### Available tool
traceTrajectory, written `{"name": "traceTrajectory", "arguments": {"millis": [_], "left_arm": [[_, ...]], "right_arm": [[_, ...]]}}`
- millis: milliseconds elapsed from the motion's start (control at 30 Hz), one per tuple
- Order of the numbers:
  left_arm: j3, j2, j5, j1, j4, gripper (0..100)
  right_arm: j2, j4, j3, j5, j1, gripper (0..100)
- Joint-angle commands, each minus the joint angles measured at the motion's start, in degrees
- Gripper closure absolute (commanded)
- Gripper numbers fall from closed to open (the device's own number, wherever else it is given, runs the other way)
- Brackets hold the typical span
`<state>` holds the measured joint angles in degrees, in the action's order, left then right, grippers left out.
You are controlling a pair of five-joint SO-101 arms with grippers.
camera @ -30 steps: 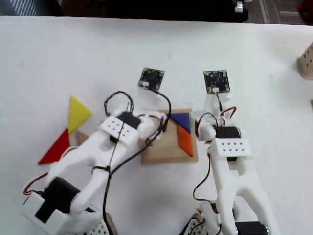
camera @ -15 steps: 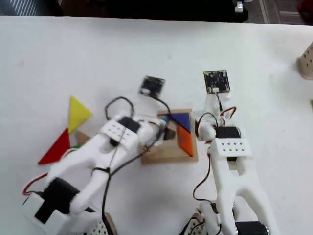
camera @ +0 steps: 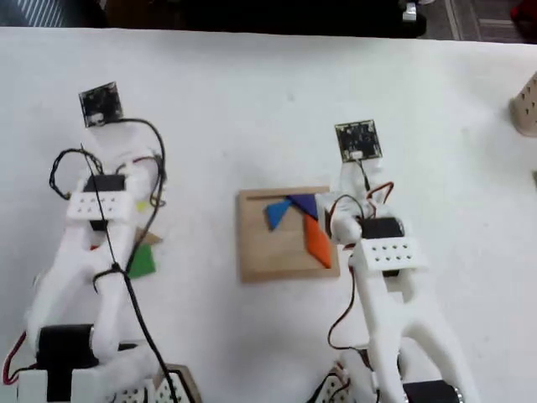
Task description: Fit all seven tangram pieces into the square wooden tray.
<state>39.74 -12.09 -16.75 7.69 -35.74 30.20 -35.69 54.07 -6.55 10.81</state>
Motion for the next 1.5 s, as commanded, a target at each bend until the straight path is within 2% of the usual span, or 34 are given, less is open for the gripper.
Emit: {"name": "traceTrajectory", "arguments": {"millis": [0,167,300,500,600,733,1033,1467], "left_arm": [[-5.4,5.2,-0.6,2.2,6.0,98],[-14.3,15.2,-0.7,6.5,5.8,98],[-20.4,20.2,-0.7,7.5,1.1,98],[-21.7,21.0,-0.7,7.3,-0.4,98],[-21.7,21.1,-0.6,7.3,-0.4,98],[-21.8,21.3,-0.5,7.3,-0.4,98],[-21.5,21.4,-0.3,7.2,-0.4,98],[-21.5,21.4,-0.3,7.2,-0.4,98]], "right_arm": [[3.8,-0.1,-1.1,-0.6,4.1,98.1],[2.0,2.9,-1.0,-0.6,10.4,98.1],[-5.8,9.7,-1.1,-0.6,12.5,98.1],[-17.0,22.9,-1.4,-0.6,13.1,98.1],[-20.2,24.6,-1.8,-0.7,14.7,98.1],[-21.9,24.1,-2.5,-1.1,15.7,98.1],[-21.9,15.7,-3.2,-1.2,13.7,98.1],[-21.9,-2.1,-8.7,-2.1,10.4,98.1]]}}
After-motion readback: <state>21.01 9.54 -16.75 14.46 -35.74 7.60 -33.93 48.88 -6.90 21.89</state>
